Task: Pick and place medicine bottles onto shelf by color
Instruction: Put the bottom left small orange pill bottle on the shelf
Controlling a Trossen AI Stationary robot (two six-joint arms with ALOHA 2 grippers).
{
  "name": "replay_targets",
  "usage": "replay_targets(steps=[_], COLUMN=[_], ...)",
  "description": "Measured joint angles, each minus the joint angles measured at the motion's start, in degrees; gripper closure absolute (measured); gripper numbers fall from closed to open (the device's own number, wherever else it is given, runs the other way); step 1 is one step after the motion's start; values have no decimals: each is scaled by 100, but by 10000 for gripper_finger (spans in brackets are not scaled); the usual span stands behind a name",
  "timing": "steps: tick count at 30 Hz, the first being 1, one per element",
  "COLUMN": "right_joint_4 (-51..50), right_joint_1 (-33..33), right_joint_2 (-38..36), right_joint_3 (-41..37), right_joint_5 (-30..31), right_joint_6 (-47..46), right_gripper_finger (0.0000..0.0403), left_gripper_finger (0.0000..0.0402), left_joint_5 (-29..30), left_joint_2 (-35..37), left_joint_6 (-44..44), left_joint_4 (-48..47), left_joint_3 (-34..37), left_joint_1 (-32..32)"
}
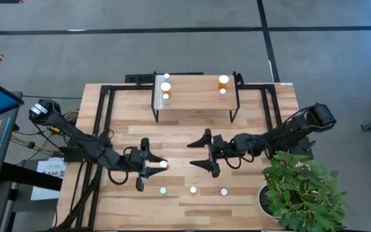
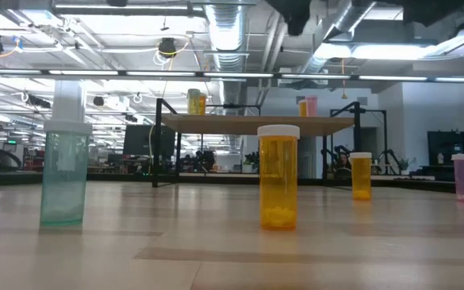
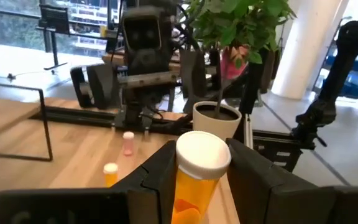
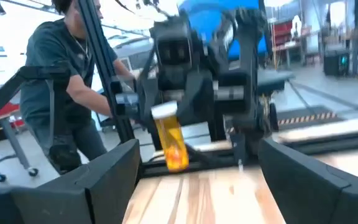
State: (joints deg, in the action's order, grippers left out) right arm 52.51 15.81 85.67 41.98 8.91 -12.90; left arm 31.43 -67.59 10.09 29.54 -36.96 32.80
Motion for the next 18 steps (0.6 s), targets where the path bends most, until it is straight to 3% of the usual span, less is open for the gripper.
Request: replay_targets(steps=[5, 18], right_joint_4=[-175, -964], right_joint_1=[162, 204], right_joint_2=[433, 1432], right_joint_3=[438, 1666], right_joint_5=[-4, -109], right_joint_6=[418, 586], right_gripper_finger=[59, 66], left_gripper_finger=[297, 297], left_joint_5=[397, 388], left_joint_2=[0, 0], left_joint_6=[172, 404], left_joint_4=[557, 419], left_joint_3=[349, 356], left_joint_1=[253, 395])
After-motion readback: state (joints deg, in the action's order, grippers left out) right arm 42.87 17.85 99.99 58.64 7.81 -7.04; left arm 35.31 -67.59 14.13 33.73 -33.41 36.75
